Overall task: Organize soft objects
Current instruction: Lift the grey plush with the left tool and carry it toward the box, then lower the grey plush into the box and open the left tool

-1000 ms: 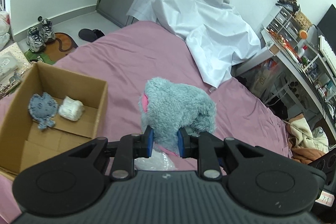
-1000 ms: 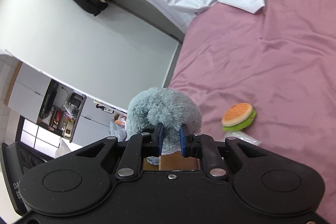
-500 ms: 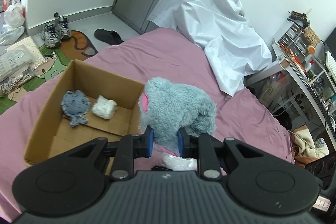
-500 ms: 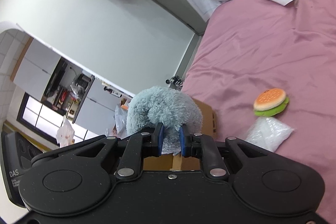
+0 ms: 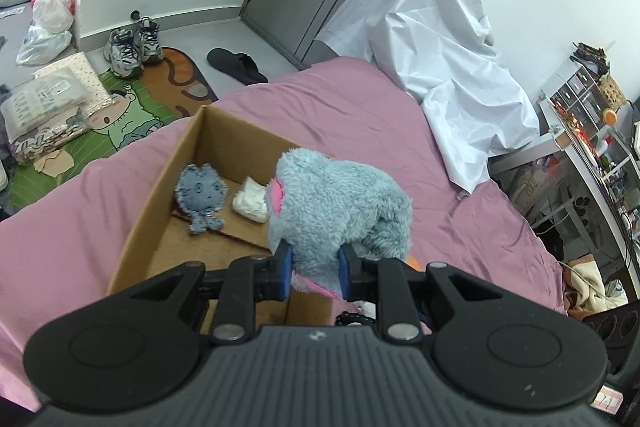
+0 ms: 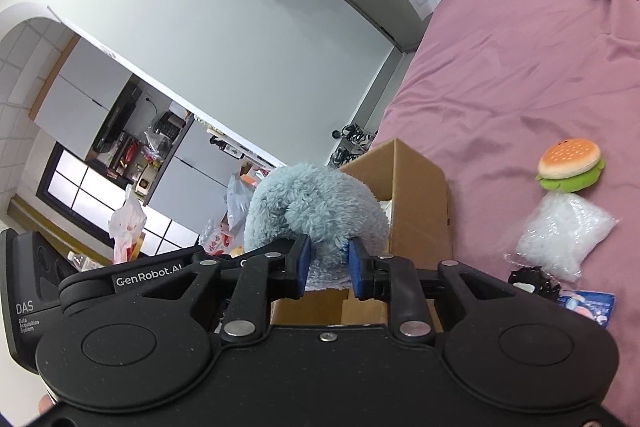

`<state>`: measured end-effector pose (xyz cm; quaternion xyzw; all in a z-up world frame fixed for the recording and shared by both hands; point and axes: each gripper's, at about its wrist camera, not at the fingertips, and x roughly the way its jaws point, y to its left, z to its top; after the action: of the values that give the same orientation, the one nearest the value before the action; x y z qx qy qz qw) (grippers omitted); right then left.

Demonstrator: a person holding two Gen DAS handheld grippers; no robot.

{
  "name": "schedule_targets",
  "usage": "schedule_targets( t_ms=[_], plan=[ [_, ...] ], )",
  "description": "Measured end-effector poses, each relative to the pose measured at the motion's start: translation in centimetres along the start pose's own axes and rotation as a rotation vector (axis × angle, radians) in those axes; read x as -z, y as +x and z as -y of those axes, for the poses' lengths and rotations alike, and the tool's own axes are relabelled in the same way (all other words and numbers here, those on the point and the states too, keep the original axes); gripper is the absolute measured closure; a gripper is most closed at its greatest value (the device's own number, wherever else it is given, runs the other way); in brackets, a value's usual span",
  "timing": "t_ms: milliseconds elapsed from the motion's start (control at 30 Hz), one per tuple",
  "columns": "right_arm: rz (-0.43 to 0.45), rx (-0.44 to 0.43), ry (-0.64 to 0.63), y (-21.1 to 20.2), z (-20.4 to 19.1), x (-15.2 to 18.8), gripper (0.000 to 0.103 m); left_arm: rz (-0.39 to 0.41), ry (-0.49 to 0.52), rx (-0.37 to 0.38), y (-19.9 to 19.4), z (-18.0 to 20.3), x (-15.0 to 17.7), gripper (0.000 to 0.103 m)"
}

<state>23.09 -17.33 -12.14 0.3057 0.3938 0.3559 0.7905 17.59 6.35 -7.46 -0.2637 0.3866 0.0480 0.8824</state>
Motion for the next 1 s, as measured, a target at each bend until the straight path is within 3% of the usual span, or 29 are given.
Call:
schedule_targets(
  t_ms=[267,600,1000],
  plan=[
    [-0.007,0.022,-0.019,0.4,-0.4,0.0,0.078,-0.008,-0.041,-0.033,0.3,-2.6,-0.6,0.081],
    [0.002,0.086,-0.001,0.4,0.0,-0.5,0.076,-0.030,-0.039,-0.124,1.6,-4.2,-1.2,0.081],
    [0.044,0.129,0.052,-0.6,1.2,-1.5,0.072,-0.064,0.030,-0.178,4.0,-3.0,-0.6,0.079]
  ],
)
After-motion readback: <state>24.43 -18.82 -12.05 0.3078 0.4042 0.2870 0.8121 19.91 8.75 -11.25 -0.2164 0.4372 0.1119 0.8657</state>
